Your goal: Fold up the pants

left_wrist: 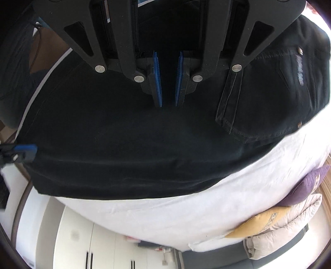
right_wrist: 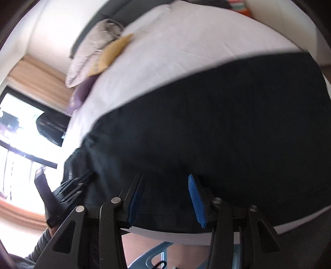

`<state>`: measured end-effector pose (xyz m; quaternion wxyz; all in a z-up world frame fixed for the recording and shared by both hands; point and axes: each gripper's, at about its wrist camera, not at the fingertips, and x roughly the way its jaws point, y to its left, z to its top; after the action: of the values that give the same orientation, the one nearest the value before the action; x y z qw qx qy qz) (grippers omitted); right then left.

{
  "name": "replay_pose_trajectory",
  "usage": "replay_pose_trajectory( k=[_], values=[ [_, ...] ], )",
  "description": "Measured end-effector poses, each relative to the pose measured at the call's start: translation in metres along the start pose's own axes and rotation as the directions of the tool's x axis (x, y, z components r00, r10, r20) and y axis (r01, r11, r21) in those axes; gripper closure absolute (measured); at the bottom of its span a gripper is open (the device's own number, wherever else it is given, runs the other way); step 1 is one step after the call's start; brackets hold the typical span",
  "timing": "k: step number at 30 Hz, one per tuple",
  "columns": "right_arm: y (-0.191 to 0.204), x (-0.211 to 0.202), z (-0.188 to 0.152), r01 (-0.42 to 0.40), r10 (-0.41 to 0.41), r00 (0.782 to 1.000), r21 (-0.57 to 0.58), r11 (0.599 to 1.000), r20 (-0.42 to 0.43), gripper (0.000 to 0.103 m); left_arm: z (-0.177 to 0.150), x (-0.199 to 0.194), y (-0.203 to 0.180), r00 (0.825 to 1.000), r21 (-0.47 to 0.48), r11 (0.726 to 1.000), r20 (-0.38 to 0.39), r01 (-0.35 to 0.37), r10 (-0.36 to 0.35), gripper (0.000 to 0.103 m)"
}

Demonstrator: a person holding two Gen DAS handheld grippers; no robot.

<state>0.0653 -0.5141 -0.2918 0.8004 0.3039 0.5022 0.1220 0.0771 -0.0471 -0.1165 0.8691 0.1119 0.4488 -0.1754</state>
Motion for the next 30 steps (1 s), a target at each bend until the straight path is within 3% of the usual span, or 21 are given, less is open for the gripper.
replay_pose_trajectory(
  k=[2,3,6,9,10,12,15,16,18,19,22,25,27,28,30],
  values=[
    [-0.027,-0.012,-0.003,-0.041,0.039,0.999,0.075,0.996,0.035,0.067,-0.009,-0.005,0.012,1.000,-0.023,1.000,0.010,0.008,-0.008,0.091],
    [-0.041,-0.021,-0.002,-0.028,0.022,0.998,0.109,0.994,0.055,0.075,-0.012,-0.007,0.017,1.000,-0.035,0.999,0.012,0.011,-0.011,0.091],
    [-0.075,-0.053,0.005,0.040,-0.064,0.991,0.191,0.981,0.118,0.080,-0.019,-0.023,0.039,1.000,-0.064,0.998,0.024,-0.014,0.016,0.091],
    [-0.080,-0.081,0.011,0.158,-0.192,0.968,0.202,0.967,0.160,0.074,-0.014,-0.048,0.067,0.995,-0.091,0.995,0.086,-0.041,0.049,0.090],
    [-0.072,-0.085,0.016,0.152,-0.185,0.967,0.187,0.971,0.174,0.069,-0.007,-0.053,0.076,0.993,-0.104,0.994,0.104,-0.046,0.057,0.091],
    [-0.045,-0.075,0.030,0.061,-0.086,0.980,0.139,0.988,0.180,0.053,0.012,-0.054,0.094,0.990,-0.135,0.989,0.121,-0.054,0.071,0.091],
    [0.039,-0.027,0.052,-0.139,0.142,0.987,-0.046,0.989,0.081,0.049,0.034,-0.042,0.126,0.987,-0.190,0.978,0.109,-0.093,0.115,0.090],
    [0.069,-0.008,0.057,-0.203,0.208,0.978,-0.105,0.974,0.034,0.049,0.036,-0.036,0.136,0.988,-0.208,0.972,0.083,-0.111,0.130,0.091],
    [0.133,0.041,0.066,-0.346,0.335,0.938,-0.192,0.918,-0.091,0.048,0.034,-0.024,0.152,0.989,-0.241,0.962,0.038,-0.131,0.145,0.091],
    [0.158,0.062,0.070,-0.381,0.360,0.924,-0.218,0.898,-0.132,0.048,0.029,-0.020,0.158,0.987,-0.251,0.957,0.017,-0.148,0.157,0.091],
    [0.211,0.132,0.081,-0.427,0.366,0.895,-0.248,0.870,-0.256,0.048,0.007,-0.006,0.171,0.988,-0.290,0.944,-0.037,-0.157,0.153,0.091],
    [0.222,0.201,0.091,-0.415,0.338,0.872,-0.169,0.894,-0.354,0.048,-0.014,-0.002,0.177,0.990,-0.313,0.940,-0.037,-0.138,0.133,0.091],
    [0.214,0.231,0.100,-0.327,0.251,0.900,-0.173,0.929,-0.356,0.053,-0.021,0.000,0.179,0.991,-0.307,0.943,-0.027,-0.130,0.128,0.091],
    [0.208,0.238,0.104,-0.318,0.247,0.904,-0.160,0.935,-0.350,0.057,-0.024,-0.001,0.179,0.991,-0.300,0.945,-0.024,-0.131,0.130,0.091],
    [0.194,0.241,0.119,-0.285,0.236,0.926,-0.133,0.949,-0.296,0.080,-0.029,0.004,0.173,0.992,-0.301,0.946,-0.010,-0.121,0.124,0.091]
  ],
)
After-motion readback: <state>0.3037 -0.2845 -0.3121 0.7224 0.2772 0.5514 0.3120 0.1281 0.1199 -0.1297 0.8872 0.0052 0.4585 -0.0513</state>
